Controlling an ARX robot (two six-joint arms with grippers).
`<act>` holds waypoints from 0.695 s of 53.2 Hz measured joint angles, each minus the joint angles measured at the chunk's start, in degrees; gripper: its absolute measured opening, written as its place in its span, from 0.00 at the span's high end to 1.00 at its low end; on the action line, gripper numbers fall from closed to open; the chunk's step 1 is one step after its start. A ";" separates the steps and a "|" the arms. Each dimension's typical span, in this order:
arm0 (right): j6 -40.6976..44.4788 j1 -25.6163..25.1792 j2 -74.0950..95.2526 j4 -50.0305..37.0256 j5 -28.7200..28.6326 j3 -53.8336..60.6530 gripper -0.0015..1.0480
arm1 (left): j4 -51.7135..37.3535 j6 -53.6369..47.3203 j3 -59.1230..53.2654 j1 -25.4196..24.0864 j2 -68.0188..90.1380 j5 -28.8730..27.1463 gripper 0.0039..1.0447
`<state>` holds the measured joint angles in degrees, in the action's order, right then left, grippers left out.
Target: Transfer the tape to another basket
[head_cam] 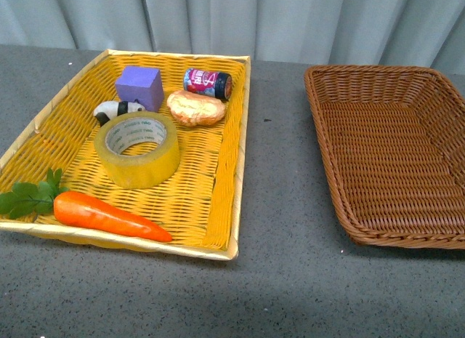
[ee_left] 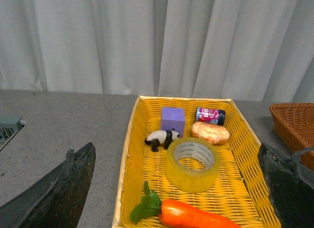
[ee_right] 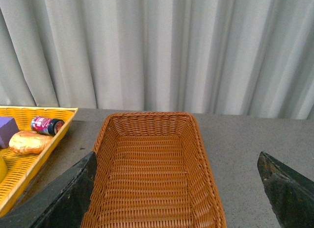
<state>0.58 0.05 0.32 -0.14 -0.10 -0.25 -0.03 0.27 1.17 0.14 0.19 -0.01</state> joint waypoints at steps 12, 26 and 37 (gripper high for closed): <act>0.00 0.00 0.00 0.00 0.00 0.00 0.09 | 0.00 -0.02 0.00 0.00 0.00 0.00 0.06; 0.00 0.00 0.00 0.00 -0.02 0.00 0.09 | 0.00 0.00 0.00 0.00 0.00 0.00 0.06; 0.00 0.00 0.00 0.00 -0.02 0.00 0.09 | 0.00 0.00 0.00 0.00 0.00 0.00 0.06</act>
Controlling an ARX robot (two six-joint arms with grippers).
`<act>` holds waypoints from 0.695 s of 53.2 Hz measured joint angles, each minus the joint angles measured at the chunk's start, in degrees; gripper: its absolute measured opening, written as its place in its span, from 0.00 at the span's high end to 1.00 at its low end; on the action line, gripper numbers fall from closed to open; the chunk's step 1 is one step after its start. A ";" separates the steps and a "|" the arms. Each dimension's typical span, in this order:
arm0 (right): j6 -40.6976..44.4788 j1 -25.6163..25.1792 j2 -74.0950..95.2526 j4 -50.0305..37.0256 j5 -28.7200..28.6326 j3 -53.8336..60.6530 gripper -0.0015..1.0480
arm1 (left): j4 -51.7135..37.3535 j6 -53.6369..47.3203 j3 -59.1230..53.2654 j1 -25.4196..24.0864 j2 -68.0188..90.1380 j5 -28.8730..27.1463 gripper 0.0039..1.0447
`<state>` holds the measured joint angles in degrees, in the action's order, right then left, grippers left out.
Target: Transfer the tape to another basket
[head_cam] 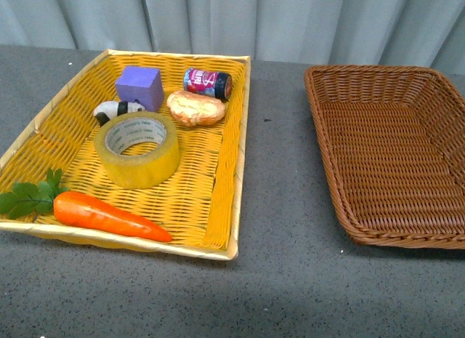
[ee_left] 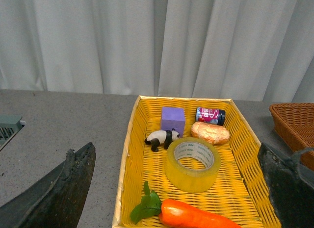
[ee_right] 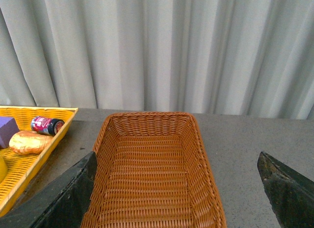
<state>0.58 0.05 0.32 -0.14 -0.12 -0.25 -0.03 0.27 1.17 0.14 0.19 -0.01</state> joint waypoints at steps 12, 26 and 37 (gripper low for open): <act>0.00 0.00 0.00 0.00 0.00 0.00 0.09 | 0.00 0.00 0.00 0.00 0.00 0.00 0.06; 0.00 0.00 0.00 0.00 0.02 0.00 0.09 | 0.00 0.00 0.00 0.00 0.00 0.00 0.06; 0.00 0.00 0.00 0.00 0.00 0.00 0.09 | 0.00 0.00 0.00 0.00 0.00 0.00 0.06</act>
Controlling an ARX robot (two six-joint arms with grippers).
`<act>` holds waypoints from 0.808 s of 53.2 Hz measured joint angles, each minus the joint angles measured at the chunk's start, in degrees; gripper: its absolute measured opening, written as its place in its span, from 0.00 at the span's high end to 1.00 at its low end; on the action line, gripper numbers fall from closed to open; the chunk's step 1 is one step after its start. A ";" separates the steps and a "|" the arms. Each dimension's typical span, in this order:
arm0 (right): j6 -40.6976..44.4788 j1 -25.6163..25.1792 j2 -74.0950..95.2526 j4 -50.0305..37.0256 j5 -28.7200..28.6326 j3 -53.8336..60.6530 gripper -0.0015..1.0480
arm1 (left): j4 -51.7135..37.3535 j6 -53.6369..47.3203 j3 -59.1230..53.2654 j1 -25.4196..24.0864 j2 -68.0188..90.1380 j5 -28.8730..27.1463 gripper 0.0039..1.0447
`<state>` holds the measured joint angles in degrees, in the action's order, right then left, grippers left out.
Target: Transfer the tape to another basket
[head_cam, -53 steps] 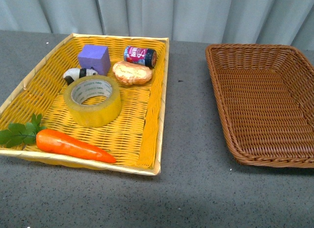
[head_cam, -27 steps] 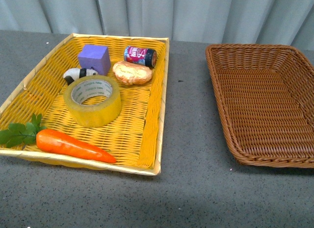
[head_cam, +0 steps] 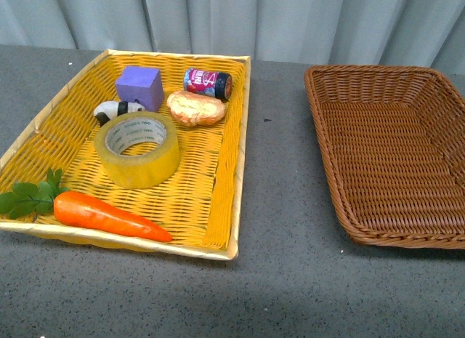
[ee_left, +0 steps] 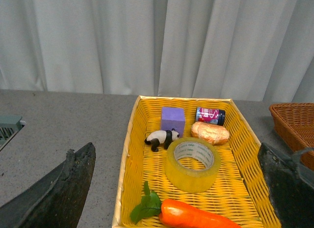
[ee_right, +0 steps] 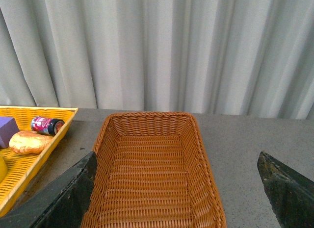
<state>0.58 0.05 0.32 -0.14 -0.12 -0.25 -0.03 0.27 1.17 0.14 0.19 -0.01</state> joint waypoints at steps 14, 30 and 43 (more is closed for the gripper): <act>0.00 0.00 -0.04 0.00 0.02 0.00 0.09 | 7.54 1.01 3.17 -0.17 13.00 2.97 0.06; 0.00 0.00 -0.11 0.02 0.02 0.00 0.09 | -18.32 9.25 14.64 5.90 56.24 0.66 0.06; 0.00 0.00 -0.11 0.02 0.00 0.00 0.09 | -16.13 10.95 30.56 8.90 87.52 -1.36 0.06</act>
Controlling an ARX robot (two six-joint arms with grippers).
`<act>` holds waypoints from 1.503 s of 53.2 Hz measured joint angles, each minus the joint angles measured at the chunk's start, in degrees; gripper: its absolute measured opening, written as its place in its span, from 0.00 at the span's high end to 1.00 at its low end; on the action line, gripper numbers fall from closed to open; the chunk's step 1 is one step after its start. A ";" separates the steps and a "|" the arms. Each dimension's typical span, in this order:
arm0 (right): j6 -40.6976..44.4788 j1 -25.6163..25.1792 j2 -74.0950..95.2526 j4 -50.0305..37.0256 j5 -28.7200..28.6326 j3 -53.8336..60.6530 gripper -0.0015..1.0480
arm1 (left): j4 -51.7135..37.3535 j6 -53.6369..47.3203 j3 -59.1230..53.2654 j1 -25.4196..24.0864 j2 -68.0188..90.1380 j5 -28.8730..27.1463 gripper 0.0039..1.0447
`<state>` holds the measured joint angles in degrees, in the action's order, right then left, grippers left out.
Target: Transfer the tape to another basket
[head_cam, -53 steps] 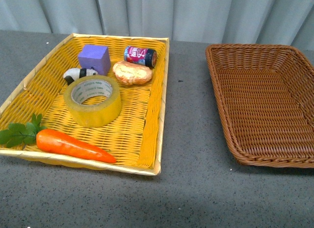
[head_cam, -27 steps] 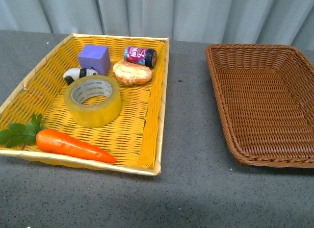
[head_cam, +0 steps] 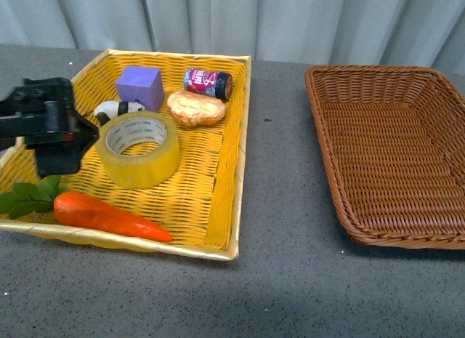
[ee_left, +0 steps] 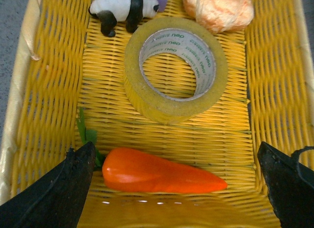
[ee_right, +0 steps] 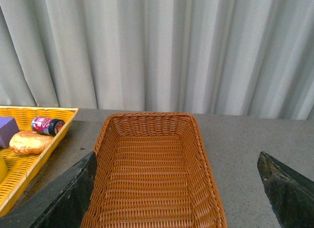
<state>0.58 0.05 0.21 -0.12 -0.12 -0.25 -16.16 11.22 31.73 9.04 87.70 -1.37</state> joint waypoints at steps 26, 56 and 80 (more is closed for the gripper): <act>0.00 0.00 0.00 0.00 0.02 0.00 0.09 | 7.80 4.20 18.47 0.00 20.22 -3.65 0.06; 0.00 0.00 0.00 0.00 0.02 0.00 0.09 | 16.04 7.10 27.67 -1.03 29.38 -6.19 0.15; -0.02 0.00 0.00 0.00 0.02 0.00 0.09 | 17.05 9.31 29.57 -0.33 30.47 -5.55 0.77</act>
<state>0.56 0.05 0.21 -0.12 -0.10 -0.25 0.89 20.53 61.30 8.71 118.17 -6.92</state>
